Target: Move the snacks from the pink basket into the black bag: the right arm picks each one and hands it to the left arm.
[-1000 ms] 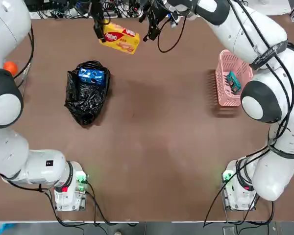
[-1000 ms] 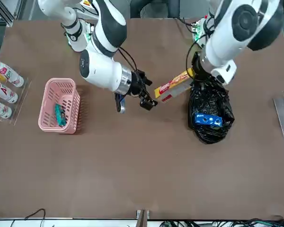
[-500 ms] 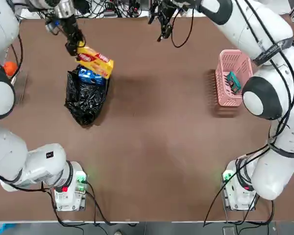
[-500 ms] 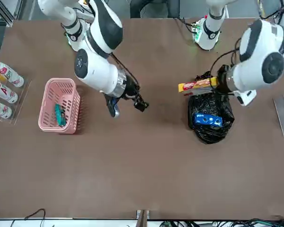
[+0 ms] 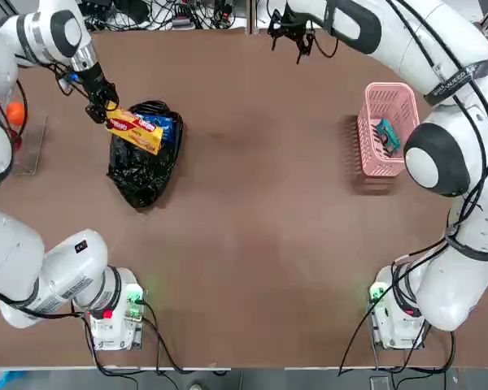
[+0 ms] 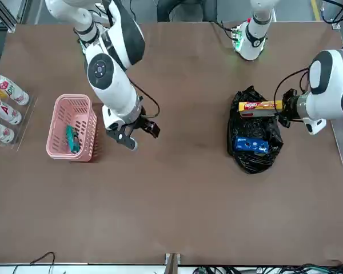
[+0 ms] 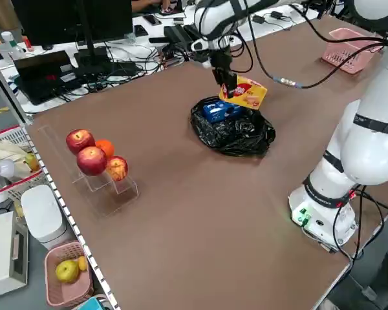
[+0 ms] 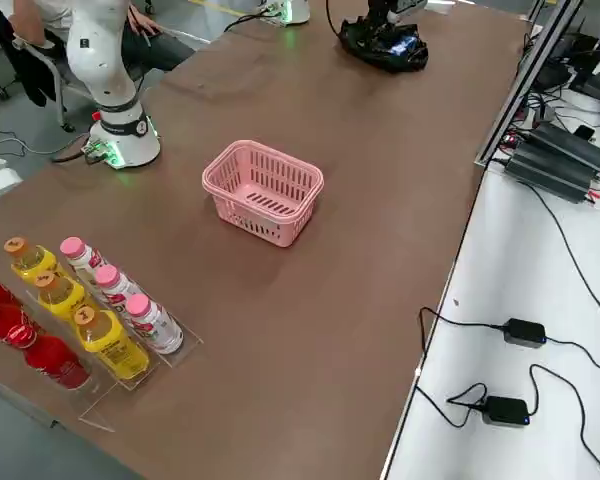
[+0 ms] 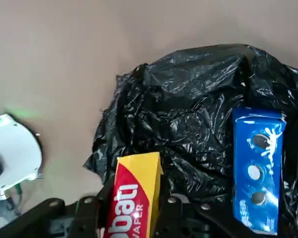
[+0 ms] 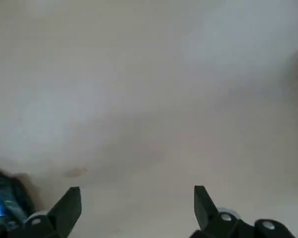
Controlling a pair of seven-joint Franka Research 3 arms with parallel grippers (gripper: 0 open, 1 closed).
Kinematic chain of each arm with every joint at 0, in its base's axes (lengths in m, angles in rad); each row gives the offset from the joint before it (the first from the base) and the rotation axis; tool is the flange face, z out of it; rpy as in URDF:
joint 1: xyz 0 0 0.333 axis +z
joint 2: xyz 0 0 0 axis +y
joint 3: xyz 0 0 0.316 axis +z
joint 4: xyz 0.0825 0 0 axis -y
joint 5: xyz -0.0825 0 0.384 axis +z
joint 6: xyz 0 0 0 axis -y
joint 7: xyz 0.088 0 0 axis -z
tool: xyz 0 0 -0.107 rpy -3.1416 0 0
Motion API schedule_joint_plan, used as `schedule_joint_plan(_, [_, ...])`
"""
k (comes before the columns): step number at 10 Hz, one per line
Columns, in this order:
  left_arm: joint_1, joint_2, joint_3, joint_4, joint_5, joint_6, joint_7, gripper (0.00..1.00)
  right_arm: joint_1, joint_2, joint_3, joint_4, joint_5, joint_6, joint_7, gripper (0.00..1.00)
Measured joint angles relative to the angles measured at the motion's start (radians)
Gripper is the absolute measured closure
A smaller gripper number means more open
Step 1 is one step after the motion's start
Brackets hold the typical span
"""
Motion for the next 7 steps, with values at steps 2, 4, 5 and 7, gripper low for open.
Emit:
schedule_joint_plan(2, [-0.002, 0.069, -0.003, -0.018, 0.049, 0.065, 0.0, 0.65, -0.02, -0.002, -0.005, -0.003, -0.075, -0.028, -0.138, 0.0])
schedule_joint_plan(4, [-0.004, 0.149, -0.004, -0.034, 0.085, 0.141, 0.0, 0.65, -0.072, -0.015, -0.008, -0.024, -0.122, -0.033, -0.298, 0.0])
schedule_joint_plan(5, [-0.004, 0.172, -0.006, -0.05, 0.089, 0.176, 0.0, 0.65, -0.102, -0.03, -0.01, -0.049, -0.149, -0.033, -0.376, 0.0])
schedule_joint_plan(7, [-0.004, 0.175, -0.01, -0.059, 0.09, 0.205, 0.001, 0.65, -0.163, -0.081, -0.011, -0.139, -0.16, 0.012, -0.515, 0.0])
